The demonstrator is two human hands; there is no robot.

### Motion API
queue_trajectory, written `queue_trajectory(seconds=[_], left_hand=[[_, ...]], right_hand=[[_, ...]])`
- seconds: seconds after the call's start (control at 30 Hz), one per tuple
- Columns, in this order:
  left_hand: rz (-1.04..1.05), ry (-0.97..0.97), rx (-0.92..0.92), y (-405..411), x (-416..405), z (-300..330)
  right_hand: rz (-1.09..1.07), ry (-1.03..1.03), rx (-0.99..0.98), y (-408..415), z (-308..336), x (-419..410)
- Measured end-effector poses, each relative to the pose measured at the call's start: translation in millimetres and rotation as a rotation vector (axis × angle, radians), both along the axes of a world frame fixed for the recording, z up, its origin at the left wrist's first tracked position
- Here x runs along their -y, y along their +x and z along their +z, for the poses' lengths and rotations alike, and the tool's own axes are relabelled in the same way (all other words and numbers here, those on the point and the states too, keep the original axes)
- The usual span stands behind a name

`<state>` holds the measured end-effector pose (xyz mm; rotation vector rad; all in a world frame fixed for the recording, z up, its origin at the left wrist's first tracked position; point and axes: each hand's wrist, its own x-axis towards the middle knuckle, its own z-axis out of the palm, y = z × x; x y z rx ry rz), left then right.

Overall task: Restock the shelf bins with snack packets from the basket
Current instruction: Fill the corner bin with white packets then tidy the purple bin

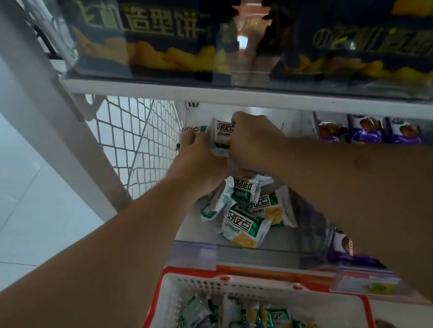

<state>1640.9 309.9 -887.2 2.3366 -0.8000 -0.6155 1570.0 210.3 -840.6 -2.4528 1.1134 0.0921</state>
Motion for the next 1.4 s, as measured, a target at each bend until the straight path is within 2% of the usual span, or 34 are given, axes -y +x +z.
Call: queue_trajectory(seconds=[0.23,0.43,0.57,0.7,0.8,0.87,1.03,1.2,1.4], left_hand=[[-0.024,0.016,-0.059,-3.3,-8.4,1.9],[0.0,-0.058,-0.127,-6.5,-15.4,11.9],[0.03,-0.132,-0.107,-22.4,-32.6,36.2],[-0.066,-0.01,-0.17,-41.0,-52.4,50.4],[-0.286,0.181,-0.03,-44.5,-63.8,45.3],[-0.343,0.211,0.12,-42.3,-68.6,35.7],[-0.291,0.039,0.217,-40.3,-74.1,32.3],[-0.272,-0.099,0.327,-39.3,-69.9,27.6],[-0.203,-0.147,0.248,-35.5,-59.7,26.7]], right_hand=[[0.079,-0.175,-0.125,-3.1,-0.9,-11.7],[0.167,0.024,-0.125,-14.0,15.0,-7.4],[0.239,-0.022,-0.203,-26.7,32.2,-1.9],[0.457,-0.019,-0.386,-30.8,33.8,-12.6],[0.5,-0.096,-0.435,-36.8,24.4,-20.4],[0.458,-0.113,-0.392,-40.4,20.4,-24.6],[0.253,0.031,-0.266,-39.3,25.3,-21.0],[0.08,0.008,-0.27,-29.1,29.0,-9.5],[0.399,-0.245,-0.466,-25.4,33.7,-7.0]])
